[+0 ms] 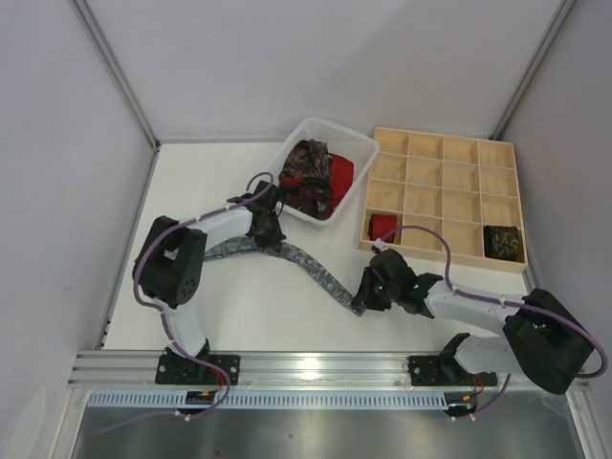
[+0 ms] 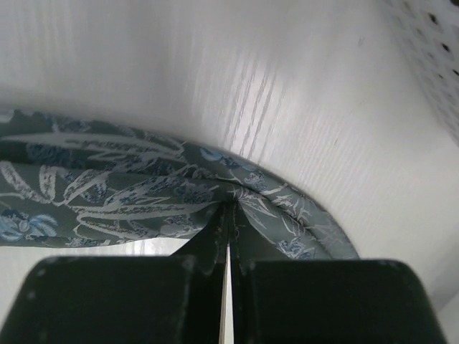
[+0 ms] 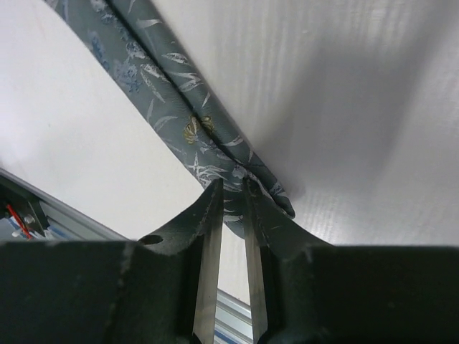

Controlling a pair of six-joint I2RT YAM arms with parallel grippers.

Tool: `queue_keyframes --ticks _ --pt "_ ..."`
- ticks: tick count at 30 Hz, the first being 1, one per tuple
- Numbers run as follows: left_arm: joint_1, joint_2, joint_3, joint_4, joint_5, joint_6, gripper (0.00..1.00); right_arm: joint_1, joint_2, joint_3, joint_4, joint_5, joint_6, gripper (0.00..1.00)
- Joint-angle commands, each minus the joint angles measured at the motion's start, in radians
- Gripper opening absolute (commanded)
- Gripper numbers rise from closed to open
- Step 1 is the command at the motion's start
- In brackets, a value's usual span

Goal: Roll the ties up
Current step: Flatten the tie

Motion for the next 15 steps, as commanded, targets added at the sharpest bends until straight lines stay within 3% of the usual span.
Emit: queue_keyframes --ticks 1,7,11,15 --pt "0.088 0.071 -0.012 -0.06 -0.021 0.078 0.0 0.041 0.066 -0.05 -0.098 0.035 0.024 0.24" --pt "0.125 -0.084 -0.179 -0.048 -0.033 0.075 0.01 0.048 0.132 0.004 -0.135 0.069 -0.025 0.25" --pt "0.124 -0.31 -0.351 -0.022 -0.002 0.039 0.01 0.036 0.101 0.042 -0.222 0.092 -0.065 0.25" --pt "0.122 -0.421 -0.443 -0.005 0.036 0.031 0.1 0.016 0.022 0.065 -0.265 0.109 -0.098 0.26"
